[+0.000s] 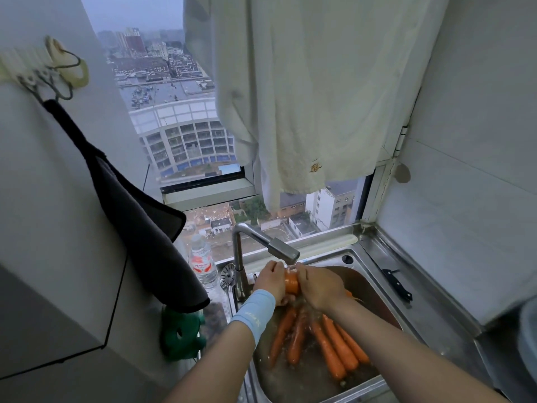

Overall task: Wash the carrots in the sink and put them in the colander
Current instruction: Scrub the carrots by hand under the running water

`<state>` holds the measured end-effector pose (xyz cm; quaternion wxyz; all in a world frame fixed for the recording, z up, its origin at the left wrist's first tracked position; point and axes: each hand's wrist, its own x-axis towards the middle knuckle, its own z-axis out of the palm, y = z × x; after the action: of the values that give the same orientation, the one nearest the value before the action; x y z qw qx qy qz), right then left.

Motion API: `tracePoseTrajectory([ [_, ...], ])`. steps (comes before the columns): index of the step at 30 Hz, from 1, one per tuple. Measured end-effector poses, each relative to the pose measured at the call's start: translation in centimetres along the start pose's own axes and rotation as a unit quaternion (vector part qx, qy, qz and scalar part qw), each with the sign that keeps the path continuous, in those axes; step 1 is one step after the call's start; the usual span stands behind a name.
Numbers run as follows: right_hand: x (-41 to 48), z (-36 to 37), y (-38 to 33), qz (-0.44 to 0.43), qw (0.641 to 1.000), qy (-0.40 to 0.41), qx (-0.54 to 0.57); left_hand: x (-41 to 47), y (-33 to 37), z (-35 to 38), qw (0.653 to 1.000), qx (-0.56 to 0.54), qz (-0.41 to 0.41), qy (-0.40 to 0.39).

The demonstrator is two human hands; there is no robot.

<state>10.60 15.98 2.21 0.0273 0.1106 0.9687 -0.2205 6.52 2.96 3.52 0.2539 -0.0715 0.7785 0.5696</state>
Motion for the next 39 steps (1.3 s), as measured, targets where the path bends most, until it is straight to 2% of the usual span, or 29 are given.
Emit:
tracePoseTrajectory([
  [3,0.6,-0.3,1.5,0.034,0.999,-0.017,0.012,-0.3,-0.5,0.4,0.996,0.017,0.030,-0.083],
  [5,0.9,-0.4,1.9,0.062,0.997,-0.039,0.018,-0.4,-1.1,0.4,0.993,-0.001,0.040,-0.112],
  [8,1.0,0.0,1.4,0.021,0.999,-0.041,-0.016,-0.1,-1.2,0.6,0.997,-0.028,0.049,-0.050],
  [11,-0.1,0.5,0.1,-0.050,0.998,-0.015,-0.023,0.4,-0.9,0.8,0.998,-0.043,0.013,0.050],
  [13,-0.8,0.5,-0.7,-0.059,0.998,0.017,-0.012,0.8,-1.0,0.6,0.994,-0.069,-0.020,0.082],
  [15,-0.9,0.1,-1.0,-0.056,0.998,0.023,-0.018,0.6,-0.9,0.5,0.993,-0.099,-0.033,0.063],
  [18,0.2,-1.1,-0.3,-0.011,1.000,-0.004,-0.023,-0.7,-0.7,0.4,0.990,-0.133,-0.024,-0.033],
  [20,0.7,-1.7,-0.2,0.024,0.999,-0.027,0.015,-1.0,-0.9,0.4,0.994,-0.084,0.022,-0.060],
  [22,0.6,-1.7,-0.6,0.027,0.998,-0.032,0.039,-0.7,-0.7,0.6,0.998,-0.035,0.050,-0.034],
  [26,-0.8,-0.8,-1.5,-0.068,0.997,0.020,0.005,0.6,0.2,0.5,0.997,-0.046,-0.009,0.058],
  [28,-1.3,-0.6,-1.8,-0.107,0.993,0.040,-0.016,1.0,0.3,0.1,0.992,-0.095,-0.061,0.057],
  [30,-1.2,-0.6,-1.8,-0.117,0.992,0.032,-0.038,0.5,0.5,-0.3,0.991,-0.108,-0.075,0.035],
  [35,0.2,-2.1,-1.0,-0.063,0.997,-0.004,-0.038,-0.9,-0.4,-0.4,0.994,-0.092,0.000,-0.058],
  [37,0.5,-2.5,-1.2,-0.051,0.998,-0.042,-0.020,-1.0,-0.8,-0.4,0.997,-0.050,0.034,-0.052],
  [39,0.5,-2.1,-1.7,-0.042,0.998,-0.044,0.001,-0.9,-0.4,-0.4,0.998,-0.021,0.049,-0.015],
])
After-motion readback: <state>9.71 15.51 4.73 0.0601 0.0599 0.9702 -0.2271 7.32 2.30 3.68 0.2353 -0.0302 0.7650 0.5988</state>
